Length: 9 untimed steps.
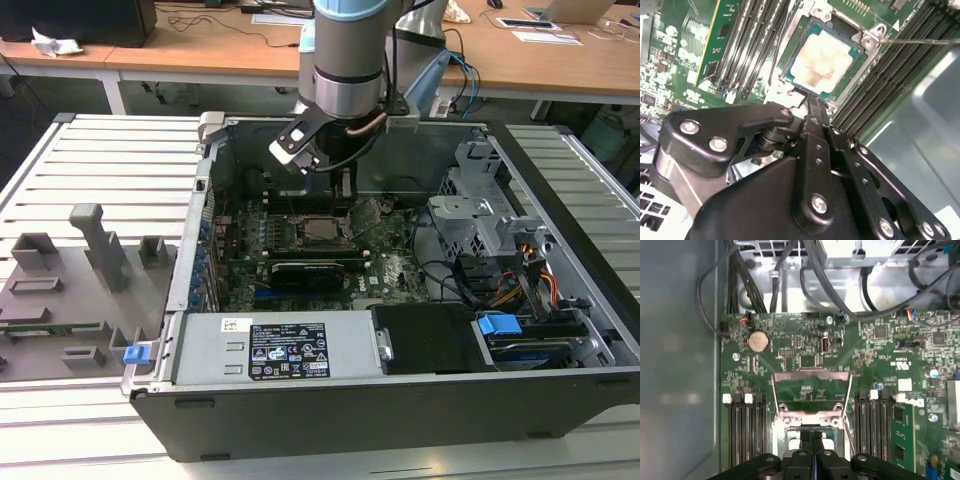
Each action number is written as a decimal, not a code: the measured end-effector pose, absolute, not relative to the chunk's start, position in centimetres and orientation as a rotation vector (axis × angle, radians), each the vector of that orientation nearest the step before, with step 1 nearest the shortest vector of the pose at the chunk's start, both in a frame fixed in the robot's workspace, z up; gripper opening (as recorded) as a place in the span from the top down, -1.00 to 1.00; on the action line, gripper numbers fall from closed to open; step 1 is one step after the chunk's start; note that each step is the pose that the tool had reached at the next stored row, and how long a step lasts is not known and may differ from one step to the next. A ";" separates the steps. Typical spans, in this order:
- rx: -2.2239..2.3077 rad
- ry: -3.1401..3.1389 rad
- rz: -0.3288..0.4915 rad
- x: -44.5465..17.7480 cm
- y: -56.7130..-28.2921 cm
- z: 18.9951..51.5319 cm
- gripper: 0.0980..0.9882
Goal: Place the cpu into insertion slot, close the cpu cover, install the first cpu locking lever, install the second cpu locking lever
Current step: 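Close the cpu cover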
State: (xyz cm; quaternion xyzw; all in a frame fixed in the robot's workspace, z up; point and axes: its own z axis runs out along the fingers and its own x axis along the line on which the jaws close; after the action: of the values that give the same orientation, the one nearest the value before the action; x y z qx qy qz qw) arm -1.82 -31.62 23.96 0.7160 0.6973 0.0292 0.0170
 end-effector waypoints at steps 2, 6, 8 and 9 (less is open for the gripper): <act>2.225 2.167 0.091 -1.8 -31.6 24.9 0.98; 2.225 2.167 0.091 -1.6 -31.6 25.7 0.98; 2.225 2.167 0.091 -1.1 -31.6 25.7 0.98; 2.225 2.168 0.090 -1.0 -31.6 25.7 0.98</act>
State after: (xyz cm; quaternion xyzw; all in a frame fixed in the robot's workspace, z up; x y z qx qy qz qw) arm -1.05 -31.62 25.72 0.7159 0.6974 0.0291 0.0170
